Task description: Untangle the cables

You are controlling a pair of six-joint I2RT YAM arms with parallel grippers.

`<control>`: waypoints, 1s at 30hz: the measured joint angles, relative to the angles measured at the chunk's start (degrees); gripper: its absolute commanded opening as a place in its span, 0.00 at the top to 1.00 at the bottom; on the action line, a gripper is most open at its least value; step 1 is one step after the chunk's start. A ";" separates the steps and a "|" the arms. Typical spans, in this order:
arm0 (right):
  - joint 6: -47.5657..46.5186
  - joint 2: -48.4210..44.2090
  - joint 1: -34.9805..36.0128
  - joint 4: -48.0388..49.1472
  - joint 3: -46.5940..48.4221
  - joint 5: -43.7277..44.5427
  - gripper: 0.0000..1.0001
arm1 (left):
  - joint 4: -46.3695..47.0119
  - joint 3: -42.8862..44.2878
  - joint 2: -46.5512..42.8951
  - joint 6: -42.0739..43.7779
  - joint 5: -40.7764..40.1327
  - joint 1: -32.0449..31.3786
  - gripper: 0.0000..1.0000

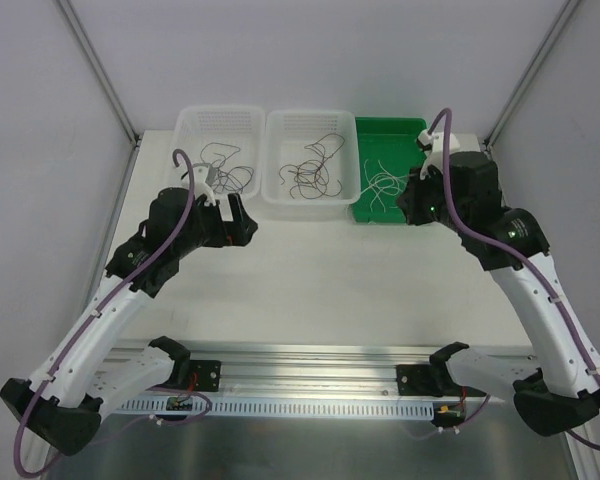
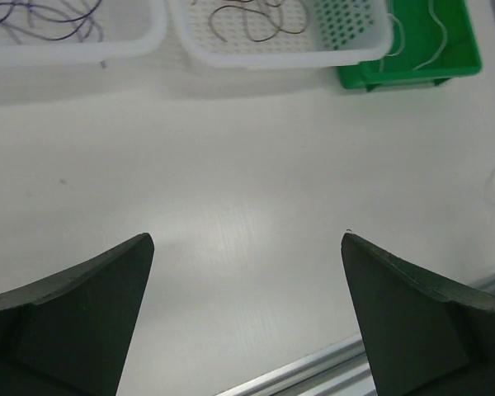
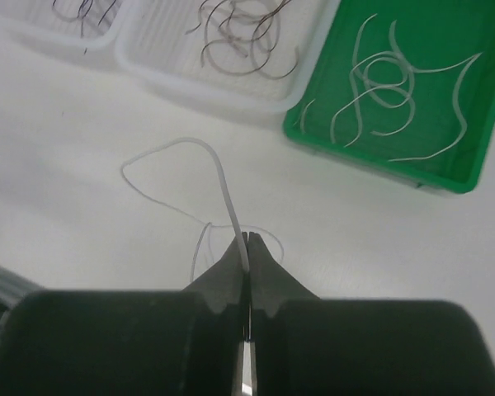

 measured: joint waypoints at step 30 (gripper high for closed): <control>10.78 60.00 -22.03 27.67 30.93 7.67 0.62 | -6.01 -14.91 -10.56 4.24 -10.71 12.57 0.01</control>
